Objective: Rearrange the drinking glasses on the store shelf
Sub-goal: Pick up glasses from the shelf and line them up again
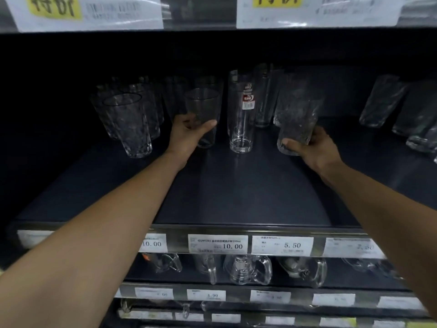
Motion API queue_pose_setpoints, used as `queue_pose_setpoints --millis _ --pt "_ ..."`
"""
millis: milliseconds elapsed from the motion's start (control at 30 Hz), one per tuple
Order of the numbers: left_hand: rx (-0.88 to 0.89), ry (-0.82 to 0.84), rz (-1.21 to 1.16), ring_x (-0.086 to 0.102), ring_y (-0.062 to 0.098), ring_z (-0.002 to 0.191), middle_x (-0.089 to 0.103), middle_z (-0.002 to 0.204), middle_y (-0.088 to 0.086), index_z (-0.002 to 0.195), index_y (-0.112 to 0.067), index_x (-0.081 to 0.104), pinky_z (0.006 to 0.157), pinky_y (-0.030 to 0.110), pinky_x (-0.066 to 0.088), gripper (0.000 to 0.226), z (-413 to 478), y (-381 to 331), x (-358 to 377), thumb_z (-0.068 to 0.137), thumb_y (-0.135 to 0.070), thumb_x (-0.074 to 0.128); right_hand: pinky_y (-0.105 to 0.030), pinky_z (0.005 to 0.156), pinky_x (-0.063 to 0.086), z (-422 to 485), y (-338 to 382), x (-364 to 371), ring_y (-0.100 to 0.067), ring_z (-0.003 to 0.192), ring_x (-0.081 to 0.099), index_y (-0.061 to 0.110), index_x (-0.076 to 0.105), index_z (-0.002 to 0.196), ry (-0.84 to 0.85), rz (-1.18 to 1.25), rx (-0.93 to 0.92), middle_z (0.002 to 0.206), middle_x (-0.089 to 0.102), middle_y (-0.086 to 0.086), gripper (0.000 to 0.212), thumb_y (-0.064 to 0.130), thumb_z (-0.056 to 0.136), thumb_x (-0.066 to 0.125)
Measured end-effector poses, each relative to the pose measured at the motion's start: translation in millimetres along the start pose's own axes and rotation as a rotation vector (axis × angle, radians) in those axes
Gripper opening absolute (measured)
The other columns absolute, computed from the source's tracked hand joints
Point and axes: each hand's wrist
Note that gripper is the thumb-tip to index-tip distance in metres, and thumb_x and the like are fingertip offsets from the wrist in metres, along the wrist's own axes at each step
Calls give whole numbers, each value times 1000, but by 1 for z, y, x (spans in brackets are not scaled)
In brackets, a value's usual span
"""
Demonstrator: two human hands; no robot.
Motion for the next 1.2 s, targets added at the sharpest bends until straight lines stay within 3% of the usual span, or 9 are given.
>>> queue_pose_setpoints --millis 133,233,433,600,800,1033,1200 --pt "12 2 3 57 -2 96 59 111 -3 128 -11 50 75 10 44 68 5 1 4 76 -37 84 -30 93 48 13 -2 5 -18 116 61 19 54 132 -58 28 36 126 64 5 75 53 71 81" --pt "39 -18 26 57 -2 93 58 107 -6 126 -10 51 74 10 44 66 6 1 8 76 -38 84 -28 87 44 15 0 8 -22 116 60 15 49 130 -132 47 72 126 63 -1 72 48 75 81" --pt "61 -45 113 59 9 104 61 116 -3 127 -17 56 74 11 41 64 6 -2 14 76 -48 80 -42 99 48 18 1 12 -28 117 58 14 49 128 -184 -63 10 127 61 -7 70 54 77 76" --pt "60 -49 115 59 13 113 62 125 0 134 -16 55 87 18 44 69 7 -2 15 78 -47 79 -38 99 42 20 -2 12 -28 123 49 13 53 132 -170 -171 -44 132 55 -9 68 56 82 68" --pt "44 -65 41 64 11 101 65 112 1 127 -12 51 72 11 46 65 6 -2 15 77 -40 82 -45 100 47 19 -4 11 -27 116 60 14 53 123 -184 -89 -29 121 66 -5 53 42 83 73" --pt "32 -62 45 61 5 95 62 109 -2 122 -11 51 71 11 44 64 7 -1 15 77 -43 82 -47 100 48 19 -4 11 -29 114 60 11 54 124 -174 -79 -6 122 65 -8 46 38 89 69" --pt "30 -65 48 57 -4 86 58 94 -12 114 -15 51 68 10 43 53 9 0 16 78 -41 81 -48 99 47 21 -5 11 -34 114 59 7 52 122 -199 -102 24 122 63 -15 35 27 96 62"
Point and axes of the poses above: each hand's wrist, its own z-axis towards the middle knuckle, its own x-axis out of the palm, y = z × x
